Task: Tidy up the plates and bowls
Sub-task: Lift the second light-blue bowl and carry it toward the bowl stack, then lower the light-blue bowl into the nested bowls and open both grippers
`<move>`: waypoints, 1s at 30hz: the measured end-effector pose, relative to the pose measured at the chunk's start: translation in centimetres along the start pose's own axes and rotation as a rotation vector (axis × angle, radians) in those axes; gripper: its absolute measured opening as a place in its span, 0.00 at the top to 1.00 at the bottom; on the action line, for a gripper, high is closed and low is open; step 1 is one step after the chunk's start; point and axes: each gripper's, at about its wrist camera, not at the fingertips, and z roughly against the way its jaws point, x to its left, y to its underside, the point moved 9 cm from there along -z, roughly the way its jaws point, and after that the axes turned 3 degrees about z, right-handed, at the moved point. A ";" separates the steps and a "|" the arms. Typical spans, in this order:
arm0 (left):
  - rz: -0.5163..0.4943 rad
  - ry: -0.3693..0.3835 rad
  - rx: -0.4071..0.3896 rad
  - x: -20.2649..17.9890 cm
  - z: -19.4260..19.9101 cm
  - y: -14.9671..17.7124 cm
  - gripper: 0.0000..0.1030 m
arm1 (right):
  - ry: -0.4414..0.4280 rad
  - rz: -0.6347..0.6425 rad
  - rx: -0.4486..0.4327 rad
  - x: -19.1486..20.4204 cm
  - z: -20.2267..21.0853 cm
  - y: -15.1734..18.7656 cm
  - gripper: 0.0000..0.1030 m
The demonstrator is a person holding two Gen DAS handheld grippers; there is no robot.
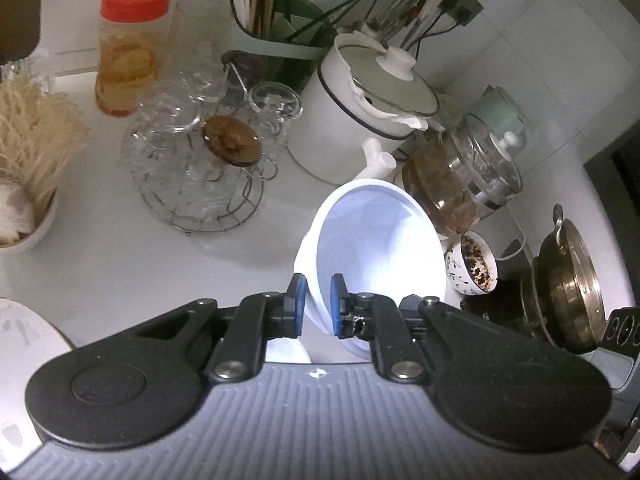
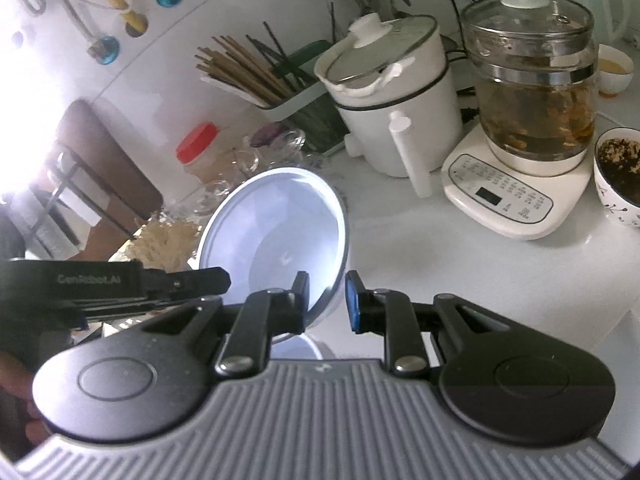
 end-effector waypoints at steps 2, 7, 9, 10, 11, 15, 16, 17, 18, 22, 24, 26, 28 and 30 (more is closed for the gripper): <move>0.005 -0.006 -0.006 0.5 0.5 0.3 0.86 | -0.011 0.013 0.007 0.5 -0.1 0.3 0.79; 0.042 -0.013 0.003 2.2 1.7 1.8 0.86 | -0.038 0.035 0.042 1.4 -0.3 1.5 0.79; 0.054 -0.019 0.011 2.9 1.8 2.6 0.86 | -0.040 0.036 0.062 1.7 -0.7 2.1 0.79; 0.061 -0.023 0.017 3.3 1.8 3.0 0.86 | -0.036 0.039 0.073 1.8 -1.0 2.4 0.79; 0.065 -0.028 0.022 3.6 1.7 3.2 0.86 | -0.032 0.042 0.084 1.9 -1.2 2.7 0.79; 0.097 -0.042 0.036 4.9 1.7 4.5 0.86 | -0.035 0.054 0.123 2.3 -2.0 3.8 0.79; 0.112 -0.040 0.040 5.3 1.8 4.8 0.86 | -0.034 0.061 0.132 2.4 -2.1 4.1 0.79; 0.121 -0.042 0.046 5.6 1.7 5.2 0.86 | -0.031 0.069 0.145 2.5 -2.3 4.5 0.79; 0.128 -0.047 0.053 6.0 1.7 5.6 0.86 | -0.030 0.072 0.155 2.6 -2.4 4.7 0.79; 0.140 -0.064 0.082 6.8 1.4 7.2 0.86 | -0.020 0.081 0.204 2.7 -2.7 6.1 0.79; 0.142 -0.076 0.085 7.1 1.4 7.6 0.86 | -0.022 0.091 0.214 2.9 -2.7 6.5 0.79; 0.158 -0.081 0.088 7.5 1.2 7.8 0.86 | -0.018 0.092 0.229 2.9 -3.0 6.9 0.78; 0.162 -0.089 0.093 7.7 1.0 7.8 0.86 | -0.017 0.085 0.243 2.7 -3.4 7.2 0.78; 0.152 -0.095 0.103 7.7 0.7 7.8 0.86 | -0.019 0.077 0.248 2.5 -3.7 7.2 0.77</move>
